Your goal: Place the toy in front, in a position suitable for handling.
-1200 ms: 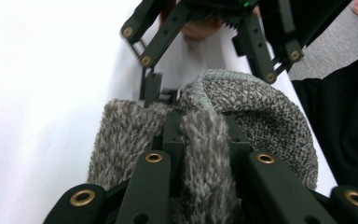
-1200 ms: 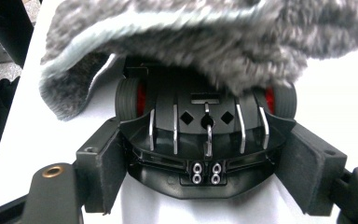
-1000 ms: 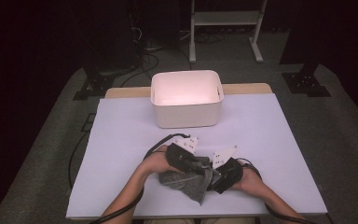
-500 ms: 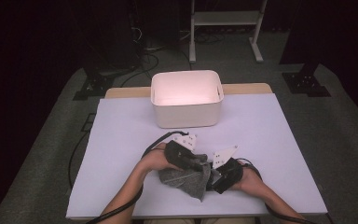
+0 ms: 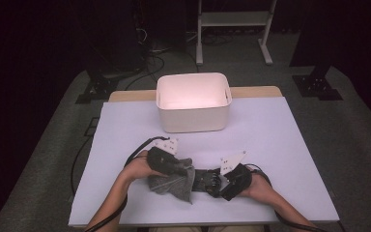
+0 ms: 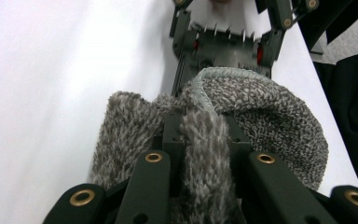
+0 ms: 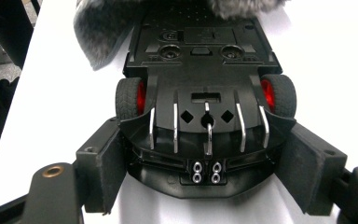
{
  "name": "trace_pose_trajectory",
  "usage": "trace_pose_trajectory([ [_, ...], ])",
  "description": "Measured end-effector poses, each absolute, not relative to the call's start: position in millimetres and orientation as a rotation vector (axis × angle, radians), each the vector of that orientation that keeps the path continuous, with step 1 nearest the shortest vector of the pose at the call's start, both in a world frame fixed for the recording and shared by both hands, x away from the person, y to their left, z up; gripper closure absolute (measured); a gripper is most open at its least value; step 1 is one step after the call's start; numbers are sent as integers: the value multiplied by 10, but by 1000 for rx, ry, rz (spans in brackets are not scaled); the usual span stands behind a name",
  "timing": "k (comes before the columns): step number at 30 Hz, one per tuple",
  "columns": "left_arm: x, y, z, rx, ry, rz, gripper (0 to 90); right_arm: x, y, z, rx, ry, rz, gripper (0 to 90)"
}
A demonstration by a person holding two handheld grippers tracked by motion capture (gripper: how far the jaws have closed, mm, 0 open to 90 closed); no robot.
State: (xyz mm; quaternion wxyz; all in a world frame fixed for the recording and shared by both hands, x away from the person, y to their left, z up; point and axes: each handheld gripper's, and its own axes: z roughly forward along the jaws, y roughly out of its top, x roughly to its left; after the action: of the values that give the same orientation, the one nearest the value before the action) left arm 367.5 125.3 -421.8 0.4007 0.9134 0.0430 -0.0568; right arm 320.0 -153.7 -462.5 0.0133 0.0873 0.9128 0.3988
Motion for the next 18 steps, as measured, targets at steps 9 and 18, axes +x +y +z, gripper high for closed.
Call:
trace_pose_trajectory([
  [9, 3634, 1555, -4262, 2301, 171, -135, 767, 3199, -1538, -4626, 274, 2843, 1243, 231],
  [18, 3622, 1657, -4295, 2272, 195, -139, 766, 3196, -1535, -4624, 273, 2843, 1238, 231],
])
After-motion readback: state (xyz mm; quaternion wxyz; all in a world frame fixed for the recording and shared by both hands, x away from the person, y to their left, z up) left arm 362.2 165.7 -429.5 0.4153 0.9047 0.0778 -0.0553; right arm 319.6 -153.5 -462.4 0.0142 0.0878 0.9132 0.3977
